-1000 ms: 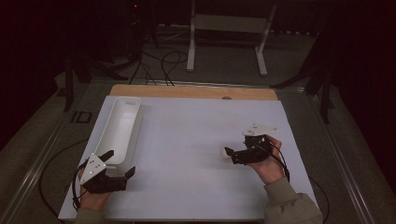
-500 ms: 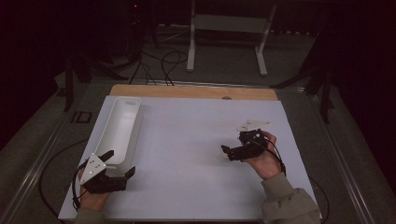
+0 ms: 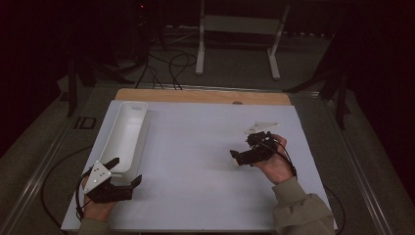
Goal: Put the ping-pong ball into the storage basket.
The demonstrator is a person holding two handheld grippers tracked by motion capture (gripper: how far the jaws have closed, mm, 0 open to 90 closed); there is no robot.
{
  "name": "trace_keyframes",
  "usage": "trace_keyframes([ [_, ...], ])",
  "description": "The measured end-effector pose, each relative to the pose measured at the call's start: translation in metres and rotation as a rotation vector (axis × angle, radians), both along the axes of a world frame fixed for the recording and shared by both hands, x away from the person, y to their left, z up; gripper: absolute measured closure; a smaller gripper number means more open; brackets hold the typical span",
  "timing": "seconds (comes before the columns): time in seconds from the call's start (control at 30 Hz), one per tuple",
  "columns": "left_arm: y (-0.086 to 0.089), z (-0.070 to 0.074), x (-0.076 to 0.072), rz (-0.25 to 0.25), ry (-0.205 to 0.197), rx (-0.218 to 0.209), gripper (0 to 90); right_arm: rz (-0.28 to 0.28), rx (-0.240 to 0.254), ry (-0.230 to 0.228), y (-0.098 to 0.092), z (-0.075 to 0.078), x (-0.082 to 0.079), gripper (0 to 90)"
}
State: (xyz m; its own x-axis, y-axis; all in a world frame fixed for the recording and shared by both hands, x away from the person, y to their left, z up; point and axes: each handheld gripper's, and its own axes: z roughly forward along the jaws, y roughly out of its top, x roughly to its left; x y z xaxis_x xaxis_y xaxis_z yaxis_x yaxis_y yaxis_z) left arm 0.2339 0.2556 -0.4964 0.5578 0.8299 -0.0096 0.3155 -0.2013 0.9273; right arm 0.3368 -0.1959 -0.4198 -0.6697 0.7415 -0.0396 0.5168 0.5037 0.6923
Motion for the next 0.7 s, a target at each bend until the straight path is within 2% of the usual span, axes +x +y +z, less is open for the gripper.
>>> trace_keyframes([
  [0.33,0.000,0.000,0.000,0.000,0.000,0.001,1.5,0.008,-0.023,0.015,0.003,-0.001,0.007,7.1],
  [0.7,0.000,0.000,0.000,0.000,0.000,0.003,1.5,0.014,-0.056,0.053,0.004,-0.008,0.013,7.1],
])
